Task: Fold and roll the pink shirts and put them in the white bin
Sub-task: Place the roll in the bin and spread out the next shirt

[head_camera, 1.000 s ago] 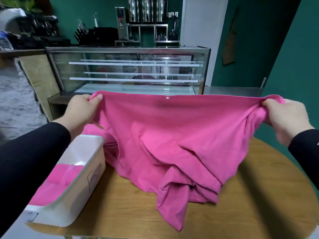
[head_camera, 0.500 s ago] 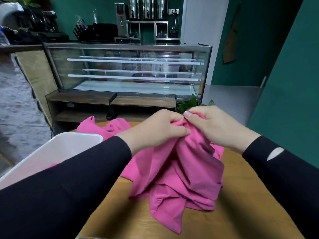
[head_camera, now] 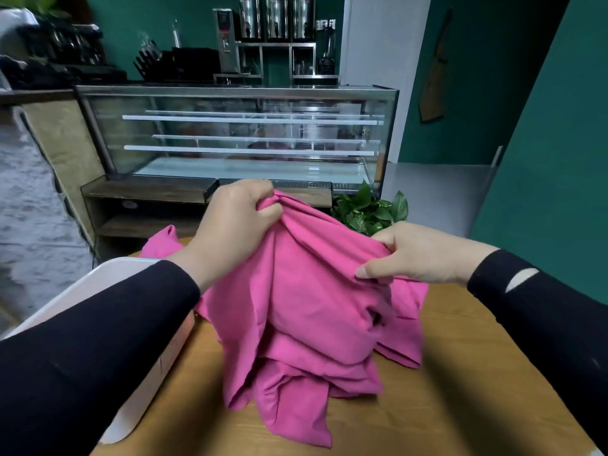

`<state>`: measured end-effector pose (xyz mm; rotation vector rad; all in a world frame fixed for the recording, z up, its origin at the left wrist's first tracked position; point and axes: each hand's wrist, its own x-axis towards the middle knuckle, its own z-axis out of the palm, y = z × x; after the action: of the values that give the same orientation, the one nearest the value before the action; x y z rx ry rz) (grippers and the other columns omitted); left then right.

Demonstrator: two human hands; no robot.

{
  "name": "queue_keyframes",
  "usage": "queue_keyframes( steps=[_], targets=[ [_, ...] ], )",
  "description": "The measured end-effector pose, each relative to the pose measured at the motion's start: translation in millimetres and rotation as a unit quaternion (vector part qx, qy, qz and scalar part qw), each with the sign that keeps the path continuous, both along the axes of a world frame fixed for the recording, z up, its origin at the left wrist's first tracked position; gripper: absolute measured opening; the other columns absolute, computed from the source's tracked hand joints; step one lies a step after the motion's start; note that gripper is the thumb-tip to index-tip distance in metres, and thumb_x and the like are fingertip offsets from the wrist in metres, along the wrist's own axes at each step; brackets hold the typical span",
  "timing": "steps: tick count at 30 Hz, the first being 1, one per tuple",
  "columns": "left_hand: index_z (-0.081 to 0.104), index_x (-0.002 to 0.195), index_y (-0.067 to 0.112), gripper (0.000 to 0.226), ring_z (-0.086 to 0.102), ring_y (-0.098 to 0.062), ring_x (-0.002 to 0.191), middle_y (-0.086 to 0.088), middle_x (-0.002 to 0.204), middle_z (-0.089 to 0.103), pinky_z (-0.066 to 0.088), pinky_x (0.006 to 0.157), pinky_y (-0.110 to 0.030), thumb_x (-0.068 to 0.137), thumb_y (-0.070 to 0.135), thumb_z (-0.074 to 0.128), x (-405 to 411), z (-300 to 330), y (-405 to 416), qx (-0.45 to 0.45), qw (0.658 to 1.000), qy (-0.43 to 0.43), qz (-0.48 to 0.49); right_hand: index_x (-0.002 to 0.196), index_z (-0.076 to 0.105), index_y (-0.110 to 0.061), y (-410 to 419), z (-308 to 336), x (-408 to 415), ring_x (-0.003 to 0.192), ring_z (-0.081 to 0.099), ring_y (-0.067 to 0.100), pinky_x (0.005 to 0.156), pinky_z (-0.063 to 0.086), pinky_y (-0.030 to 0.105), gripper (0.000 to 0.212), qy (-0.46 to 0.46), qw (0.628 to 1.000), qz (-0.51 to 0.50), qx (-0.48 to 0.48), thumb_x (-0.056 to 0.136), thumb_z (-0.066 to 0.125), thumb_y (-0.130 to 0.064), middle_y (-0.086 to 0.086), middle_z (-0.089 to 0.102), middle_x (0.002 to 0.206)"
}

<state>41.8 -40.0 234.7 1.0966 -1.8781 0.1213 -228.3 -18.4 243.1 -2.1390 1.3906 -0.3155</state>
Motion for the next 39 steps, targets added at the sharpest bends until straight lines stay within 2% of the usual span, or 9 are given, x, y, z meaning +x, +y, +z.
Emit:
queue_keyframes(
  steps=[6, 15, 18, 21, 25, 28, 30, 33, 39],
  targets=[
    [0.034, 0.059, 0.011, 0.039, 0.04, -0.031, 0.061, -0.004, 0.053, 0.036, 0.032, 0.061, -0.042, 0.087, 0.009, 0.061, 30, -2, -16, 0.031, 0.987, 0.049, 0.147, 0.079, 0.064, -0.002, -12, -2, -5, 0.058, 0.044, 0.008, 0.056, 0.035, 0.024, 0.041, -0.009, 0.998, -0.025, -0.063, 0.084, 0.077, -0.041, 0.005, 0.056, 0.065],
    [0.037, 0.058, 0.013, 0.038, 0.049, -0.036, 0.068, -0.004, 0.056, 0.043, 0.035, 0.063, -0.04, 0.089, 0.013, 0.059, 65, -24, -34, 0.097, 0.967, 0.054, 0.227, 0.069, 0.056, -0.015, -26, -20, -15, 0.06, 0.054, 0.014, 0.056, 0.041, 0.033, 0.044, 0.165, 0.951, -0.123, -0.232, 0.086, 0.07, -0.053, -0.003, 0.06, 0.06],
    [0.047, 0.059, 0.013, 0.038, 0.057, -0.035, 0.09, -0.004, 0.084, 0.058, 0.039, 0.075, -0.037, 0.093, 0.026, 0.058, 64, -27, -35, 0.098, 0.982, -0.008, 0.163, 0.065, 0.06, -0.017, -24, -20, -14, 0.062, 0.055, 0.014, 0.077, 0.045, 0.038, 0.051, 0.135, 0.941, -0.128, -0.282, 0.09, 0.06, -0.061, -0.003, 0.063, 0.061],
    [0.053, 0.059, 0.021, 0.041, 0.055, -0.025, 0.117, -0.004, 0.123, 0.063, 0.039, 0.103, -0.036, 0.092, 0.043, 0.054, 36, -15, -20, 0.049, 0.997, -0.038, 0.035, 0.063, 0.058, -0.01, -20, -18, -4, 0.055, 0.056, 0.015, 0.057, 0.045, 0.029, 0.055, 0.014, 0.968, -0.116, -0.222, 0.091, 0.062, -0.057, 0.001, 0.064, 0.059],
    [0.042, 0.058, 0.028, 0.04, 0.054, -0.017, 0.124, -0.001, 0.137, 0.06, 0.035, 0.106, -0.028, 0.091, 0.039, 0.062, -26, -6, -2, 0.076, 0.98, -0.12, -0.143, 0.059, 0.032, -0.017, -13, -16, 25, 0.051, 0.03, 0.012, 0.051, 0.025, 0.031, 0.056, -0.039, 0.959, -0.083, -0.27, 0.09, 0.066, -0.048, -0.002, 0.034, 0.054],
    [0.038, 0.06, 0.022, 0.037, 0.058, -0.011, 0.083, 0.0, 0.087, 0.066, 0.045, 0.078, -0.034, 0.085, 0.026, 0.064, -47, -18, -7, 0.107, 0.977, -0.125, -0.136, 0.061, 0.035, -0.02, -9, -12, 33, 0.053, 0.032, 0.01, 0.051, 0.027, 0.027, 0.048, -0.101, 0.954, -0.062, -0.275, 0.086, 0.073, -0.036, -0.006, 0.037, 0.055],
    [0.026, 0.056, 0.024, 0.044, 0.04, -0.011, 0.06, 0.004, 0.058, 0.041, 0.032, 0.06, -0.033, 0.08, 0.015, 0.062, -43, -21, -8, 0.119, 0.98, -0.1, -0.127, 0.073, 0.047, -0.025, -7, -9, 23, 0.054, 0.042, 0.01, 0.053, 0.038, 0.027, 0.035, -0.11, 0.967, -0.035, -0.229, 0.084, 0.076, -0.041, -0.005, 0.053, 0.062],
    [0.021, 0.059, 0.027, 0.041, 0.037, -0.003, 0.057, 0.007, 0.056, 0.03, 0.028, 0.057, -0.018, 0.075, 0.014, 0.056, -30, -18, -4, 0.061, 0.991, -0.057, -0.101, 0.092, 0.058, -0.036, -8, -11, 6, 0.068, 0.063, 0.02, 0.065, 0.051, 0.037, 0.024, -0.007, 0.99, -0.014, -0.141, 0.083, 0.077, -0.048, -0.004, 0.068, 0.082],
    [0.019, 0.06, 0.025, 0.045, 0.029, -0.01, 0.058, 0.006, 0.058, 0.028, 0.017, 0.059, -0.031, 0.079, 0.01, 0.057, -3, -10, -6, 0.011, 1.0, 0.013, 0.002, 0.064, 0.061, -0.021, -16, -20, -9, 0.059, 0.053, 0.018, 0.059, 0.043, 0.035, 0.035, 0.13, 0.97, -0.079, -0.189, 0.096, 0.063, -0.035, 0.0, 0.06, 0.063]
  ],
)
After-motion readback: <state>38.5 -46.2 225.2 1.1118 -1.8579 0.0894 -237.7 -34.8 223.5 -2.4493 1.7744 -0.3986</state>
